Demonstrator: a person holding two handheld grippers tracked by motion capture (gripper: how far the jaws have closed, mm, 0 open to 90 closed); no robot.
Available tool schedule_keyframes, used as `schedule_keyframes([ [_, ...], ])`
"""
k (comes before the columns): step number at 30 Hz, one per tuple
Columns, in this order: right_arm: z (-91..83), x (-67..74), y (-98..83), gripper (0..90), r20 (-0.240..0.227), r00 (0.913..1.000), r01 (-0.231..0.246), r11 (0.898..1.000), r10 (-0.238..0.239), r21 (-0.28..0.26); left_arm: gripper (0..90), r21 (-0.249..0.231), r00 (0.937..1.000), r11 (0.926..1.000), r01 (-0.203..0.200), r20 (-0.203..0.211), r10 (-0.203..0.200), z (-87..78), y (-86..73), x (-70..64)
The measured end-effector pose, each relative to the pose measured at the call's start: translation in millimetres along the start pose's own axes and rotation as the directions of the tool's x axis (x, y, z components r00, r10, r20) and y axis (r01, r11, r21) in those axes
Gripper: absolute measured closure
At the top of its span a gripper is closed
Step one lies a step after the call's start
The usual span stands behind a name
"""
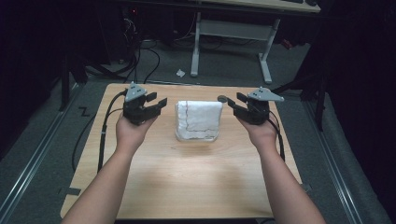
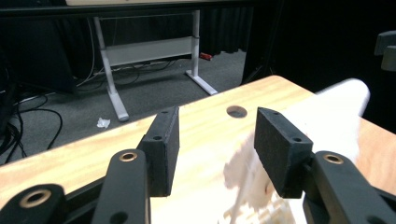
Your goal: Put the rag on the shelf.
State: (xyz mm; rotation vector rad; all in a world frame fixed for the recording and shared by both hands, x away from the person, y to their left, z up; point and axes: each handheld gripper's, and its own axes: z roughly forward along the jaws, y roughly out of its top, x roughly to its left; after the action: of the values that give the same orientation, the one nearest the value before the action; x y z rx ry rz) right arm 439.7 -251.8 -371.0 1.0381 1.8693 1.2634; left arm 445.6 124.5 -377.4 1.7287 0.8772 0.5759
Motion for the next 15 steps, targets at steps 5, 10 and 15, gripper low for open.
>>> schedule_keyframes([
  [5, -24.8, 9.8, -15.4, 49.8, 0.009, 0.9994, 0.033, 0.999, -0.033, 0.02, 49.9, 0.026, 0.9987, 0.9989, 0.04, 0.03, -0.04, -32.9, -38.5, -7.7],
  [10, -44.5, 25.8, -38.2, 47.3, -0.019, 0.9989, 0.045, 0.997, -0.044, 0.064, 48.3, 0.085, 0.9981, 0.9961, 0.025, 0.055, -0.029, -51.4, -77.3, -22.4],
  [15, -46.1, 48.0, -74.7, 46.0, -0.055, 0.9968, 0.065, 0.989, -0.058, 0.134, 47.8, 0.17, 0.9931, 0.9853, 0.019, 0.111, -0.038, -50.1, -123.0, -45.5],
])
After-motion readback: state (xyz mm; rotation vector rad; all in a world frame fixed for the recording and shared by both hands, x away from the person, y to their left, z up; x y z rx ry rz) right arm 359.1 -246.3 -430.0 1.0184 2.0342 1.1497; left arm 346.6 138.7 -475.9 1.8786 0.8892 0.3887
